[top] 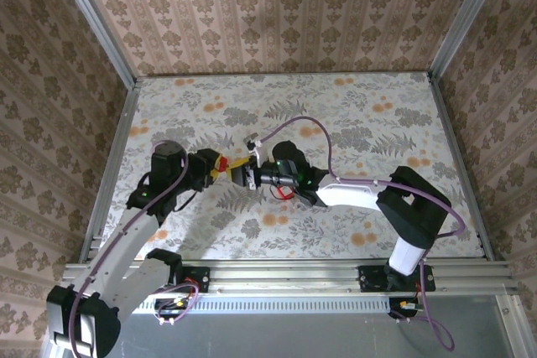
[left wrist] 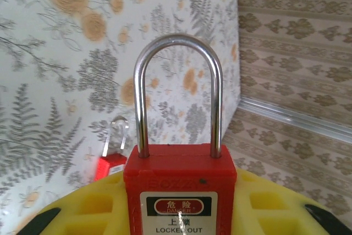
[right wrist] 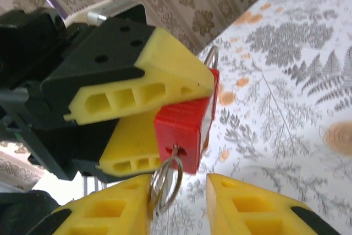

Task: Unlock with the key

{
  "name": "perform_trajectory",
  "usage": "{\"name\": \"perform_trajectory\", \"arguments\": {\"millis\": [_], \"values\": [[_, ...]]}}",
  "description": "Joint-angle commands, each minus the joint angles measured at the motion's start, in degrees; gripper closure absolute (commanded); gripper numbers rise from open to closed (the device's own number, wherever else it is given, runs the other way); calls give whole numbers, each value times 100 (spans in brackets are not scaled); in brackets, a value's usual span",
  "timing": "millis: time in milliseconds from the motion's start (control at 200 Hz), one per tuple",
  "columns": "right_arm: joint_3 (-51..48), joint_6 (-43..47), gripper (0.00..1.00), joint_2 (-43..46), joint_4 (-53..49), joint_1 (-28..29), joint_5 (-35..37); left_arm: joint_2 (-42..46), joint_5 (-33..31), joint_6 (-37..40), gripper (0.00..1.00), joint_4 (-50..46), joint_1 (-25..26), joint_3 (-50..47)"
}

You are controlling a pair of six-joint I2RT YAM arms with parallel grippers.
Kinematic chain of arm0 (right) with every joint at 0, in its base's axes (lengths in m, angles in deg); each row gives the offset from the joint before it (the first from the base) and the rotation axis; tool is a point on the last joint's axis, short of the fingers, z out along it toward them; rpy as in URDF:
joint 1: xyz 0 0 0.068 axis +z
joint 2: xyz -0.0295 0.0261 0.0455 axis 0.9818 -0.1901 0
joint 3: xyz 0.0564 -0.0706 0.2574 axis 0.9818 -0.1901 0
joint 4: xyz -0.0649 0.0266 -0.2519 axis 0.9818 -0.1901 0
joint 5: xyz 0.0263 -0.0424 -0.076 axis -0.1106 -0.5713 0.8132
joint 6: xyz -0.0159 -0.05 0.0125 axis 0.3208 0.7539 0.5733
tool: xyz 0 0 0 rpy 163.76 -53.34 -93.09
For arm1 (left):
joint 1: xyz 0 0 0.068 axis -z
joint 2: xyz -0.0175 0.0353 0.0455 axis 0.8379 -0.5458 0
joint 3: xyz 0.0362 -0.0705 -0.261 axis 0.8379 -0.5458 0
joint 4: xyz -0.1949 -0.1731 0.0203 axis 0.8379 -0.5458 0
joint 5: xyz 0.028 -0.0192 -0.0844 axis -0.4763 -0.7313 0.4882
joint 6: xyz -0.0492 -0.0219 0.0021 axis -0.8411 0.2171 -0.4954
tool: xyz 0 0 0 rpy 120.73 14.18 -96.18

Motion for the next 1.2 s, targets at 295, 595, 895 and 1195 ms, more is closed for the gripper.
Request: {"name": "perform_trajectory", "arguments": {"millis": [295,595,895,1195], "values": [[-416,-524,53,503,-53,-8,-89,75,-120,609,100,-449,-189,280],[139,-531,55,-93,37,136,-116,75,-307,654,100,-523,54,334],[362,-577,68,-292,79,160,-195,106,-439,618,100,-471,230,251],[448,-634,88,-426,112,173,-267,130,-478,625,100,-433,314,288]]}}
